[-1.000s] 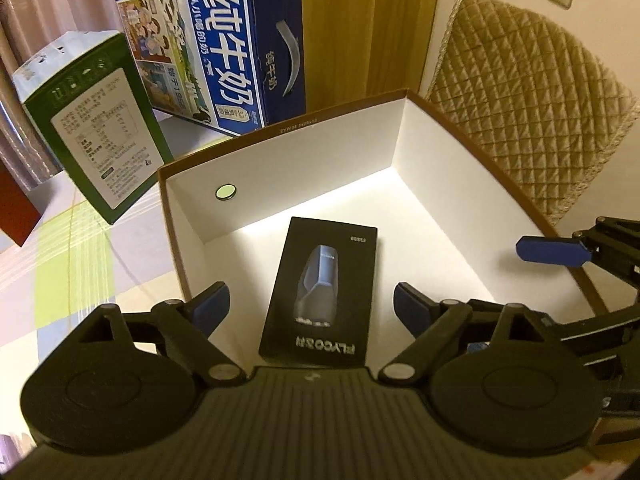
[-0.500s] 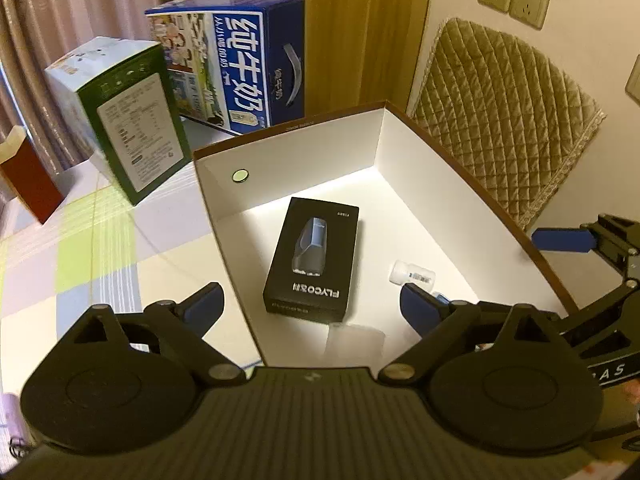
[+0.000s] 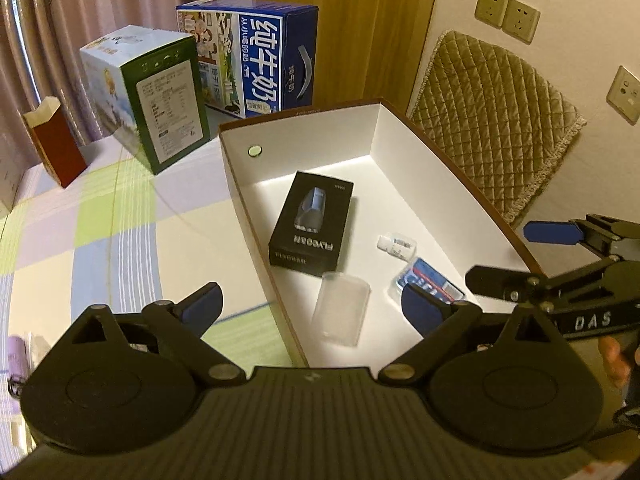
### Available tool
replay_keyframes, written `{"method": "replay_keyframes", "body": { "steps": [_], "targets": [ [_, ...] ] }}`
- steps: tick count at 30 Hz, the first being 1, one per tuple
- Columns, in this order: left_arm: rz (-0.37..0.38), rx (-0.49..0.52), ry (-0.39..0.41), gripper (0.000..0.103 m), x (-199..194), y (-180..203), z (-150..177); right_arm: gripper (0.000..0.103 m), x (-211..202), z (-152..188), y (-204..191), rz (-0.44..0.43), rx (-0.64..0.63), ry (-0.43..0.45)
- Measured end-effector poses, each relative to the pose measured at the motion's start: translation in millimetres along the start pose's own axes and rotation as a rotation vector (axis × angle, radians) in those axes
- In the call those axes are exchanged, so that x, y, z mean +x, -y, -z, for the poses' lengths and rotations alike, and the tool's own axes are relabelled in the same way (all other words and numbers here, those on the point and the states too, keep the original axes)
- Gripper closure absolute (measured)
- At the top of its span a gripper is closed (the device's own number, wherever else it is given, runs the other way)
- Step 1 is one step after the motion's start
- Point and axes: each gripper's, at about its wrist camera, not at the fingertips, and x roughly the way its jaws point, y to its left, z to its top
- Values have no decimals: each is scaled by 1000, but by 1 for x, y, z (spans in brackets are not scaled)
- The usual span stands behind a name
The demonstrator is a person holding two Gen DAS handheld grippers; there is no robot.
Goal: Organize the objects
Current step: 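Withdraw both open tools from the brown box toward the remaining items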
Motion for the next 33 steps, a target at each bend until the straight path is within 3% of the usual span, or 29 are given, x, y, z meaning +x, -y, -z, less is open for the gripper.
{"method": "replay_keyframes", "body": {
  "steps": [17, 33],
  "targets": [
    [8, -58, -10, 9, -50, -18, 60, 2, -26, 34, -43, -21, 29, -23],
    [-23, -118, -20, 8, -88, -56, 112, 2, -23, 63, -96, -52, 20, -75]
  ]
}}
